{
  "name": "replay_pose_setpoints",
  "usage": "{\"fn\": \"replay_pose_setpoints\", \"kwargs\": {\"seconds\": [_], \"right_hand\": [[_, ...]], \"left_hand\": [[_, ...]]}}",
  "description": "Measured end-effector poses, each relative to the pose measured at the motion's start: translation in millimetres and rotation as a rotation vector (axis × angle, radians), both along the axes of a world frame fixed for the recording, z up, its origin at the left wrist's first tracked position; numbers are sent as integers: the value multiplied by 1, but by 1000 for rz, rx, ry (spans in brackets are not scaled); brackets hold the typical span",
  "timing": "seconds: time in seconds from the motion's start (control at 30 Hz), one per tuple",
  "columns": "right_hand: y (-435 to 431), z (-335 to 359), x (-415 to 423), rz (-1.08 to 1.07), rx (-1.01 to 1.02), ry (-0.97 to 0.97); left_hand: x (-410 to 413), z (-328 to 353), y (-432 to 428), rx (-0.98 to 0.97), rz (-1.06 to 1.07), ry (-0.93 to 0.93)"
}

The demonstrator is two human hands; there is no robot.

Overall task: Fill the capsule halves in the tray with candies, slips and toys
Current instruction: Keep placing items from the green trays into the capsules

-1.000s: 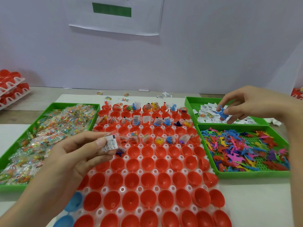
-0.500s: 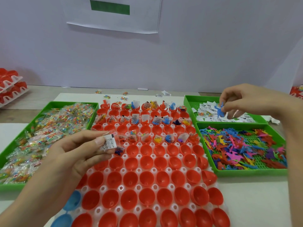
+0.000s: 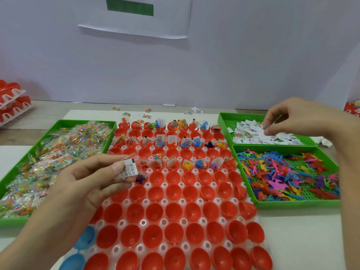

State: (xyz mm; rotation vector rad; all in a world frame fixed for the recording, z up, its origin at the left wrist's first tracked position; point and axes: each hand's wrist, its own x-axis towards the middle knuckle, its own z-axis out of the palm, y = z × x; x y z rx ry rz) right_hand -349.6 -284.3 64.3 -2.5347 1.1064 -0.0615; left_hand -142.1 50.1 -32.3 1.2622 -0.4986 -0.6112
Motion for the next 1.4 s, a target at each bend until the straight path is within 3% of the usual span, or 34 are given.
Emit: {"fn": "replay_pose_setpoints", "kwargs": {"seconds": [0.3,0.5,0.67,0.87,0.97,1.2,1.4], "right_hand": [[3,-3,5,-24,196,-39],[1,-5,5,8,187,-67],[25,6,14,247,142,-246],[100,9,48,639,513,-538],[136,-2,65,740,584,-611],[171,-37,91,669,473,-614],[171,-39,94,618,417,-592]], "left_hand": [[1,0,1,7,-3,-4],[0,1,1,8,-8,12],[-3,5,2,21,-18,26],[-7,9,1,15,-6,59],[-9,10,1,5,-24,64],[-15,12,3,-7,-86,27],[-13,11,3,-50,-80,106]]}}
